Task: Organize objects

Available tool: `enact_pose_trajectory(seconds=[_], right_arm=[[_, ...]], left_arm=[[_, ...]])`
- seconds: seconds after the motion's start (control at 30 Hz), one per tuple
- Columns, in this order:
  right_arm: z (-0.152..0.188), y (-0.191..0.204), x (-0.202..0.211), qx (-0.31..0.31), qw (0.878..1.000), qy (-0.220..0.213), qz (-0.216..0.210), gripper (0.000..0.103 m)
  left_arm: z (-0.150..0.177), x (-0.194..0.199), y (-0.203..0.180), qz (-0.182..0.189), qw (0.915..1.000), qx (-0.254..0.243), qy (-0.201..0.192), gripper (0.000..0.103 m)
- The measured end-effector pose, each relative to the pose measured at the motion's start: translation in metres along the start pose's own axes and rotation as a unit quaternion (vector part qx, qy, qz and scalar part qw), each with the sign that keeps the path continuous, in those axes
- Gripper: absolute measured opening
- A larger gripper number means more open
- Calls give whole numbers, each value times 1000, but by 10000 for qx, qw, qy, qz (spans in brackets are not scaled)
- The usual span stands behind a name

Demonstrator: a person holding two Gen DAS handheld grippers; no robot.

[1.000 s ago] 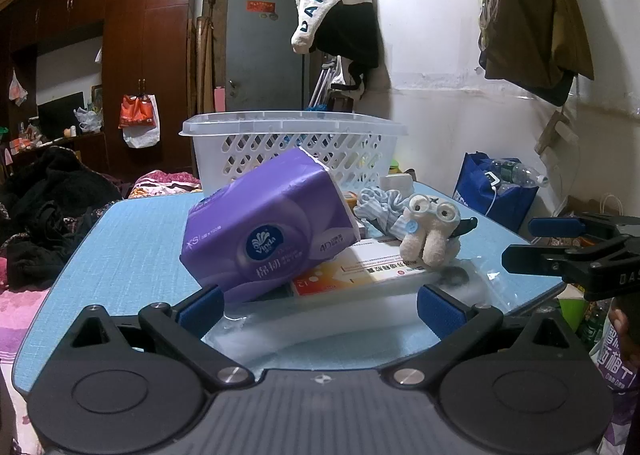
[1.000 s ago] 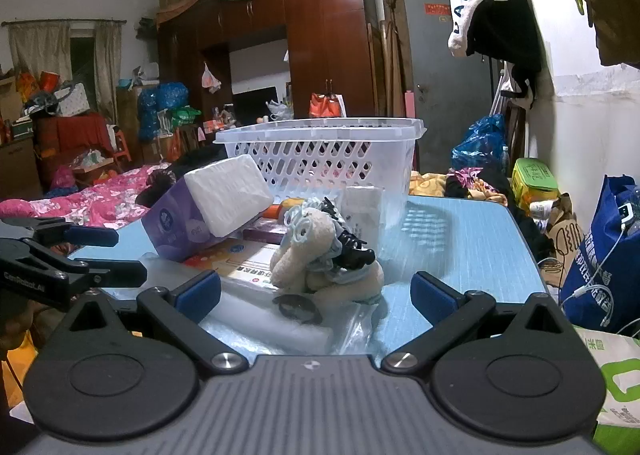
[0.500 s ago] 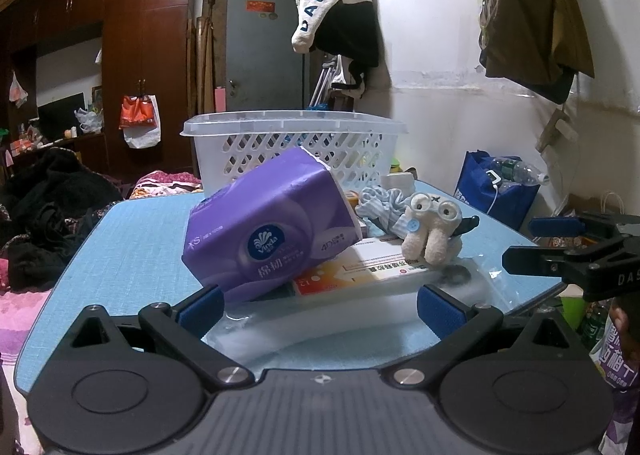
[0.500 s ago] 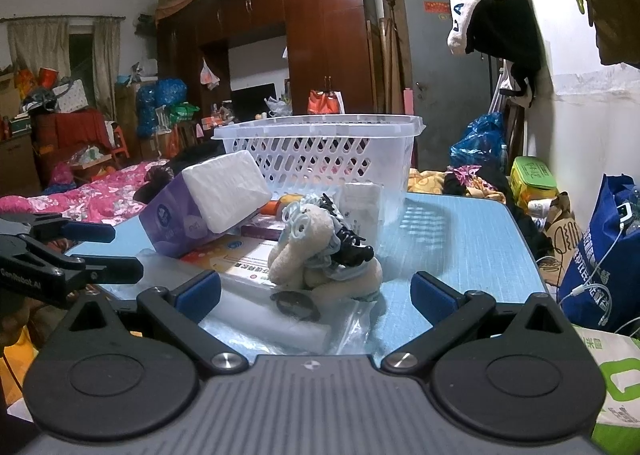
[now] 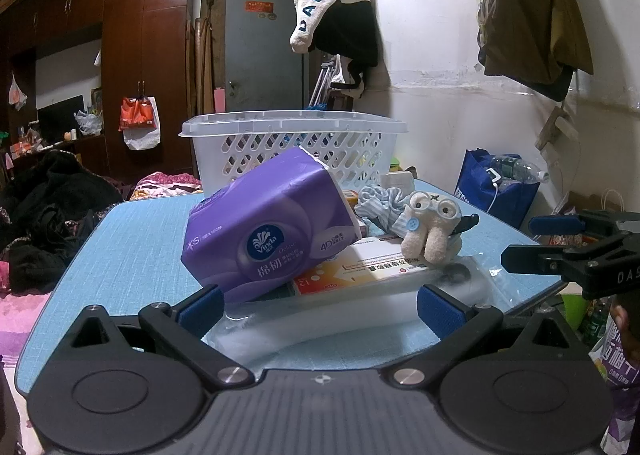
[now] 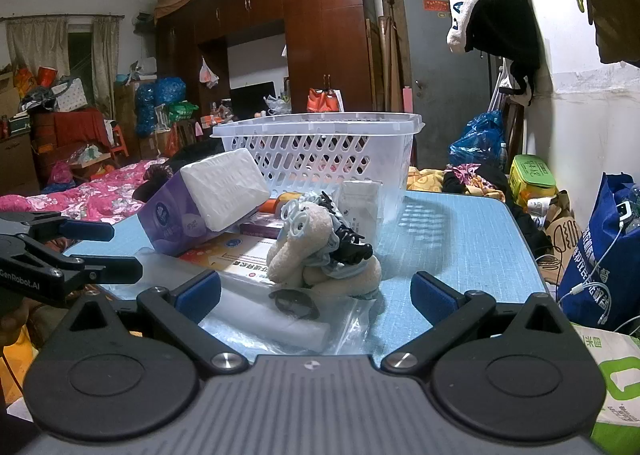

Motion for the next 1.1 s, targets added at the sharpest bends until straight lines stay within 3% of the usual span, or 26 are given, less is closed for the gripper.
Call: enact_pose_trajectory(seconds=[1.1], right_arm=[[1,-2,-1,-4,10000,44,19,103]], left_arm=[[1,-1,-4,30,9999,-91,37,103]])
Point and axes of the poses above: each gripper's, at about its wrist camera, not at the fingertips, and x roughly against the way its jaws point, y to its left, z to its underside, the point moved 3 cm from there along -x, roughly the way its jaws point, and after that the axes turned 13 degrees about -x, right-handed, at the moved point
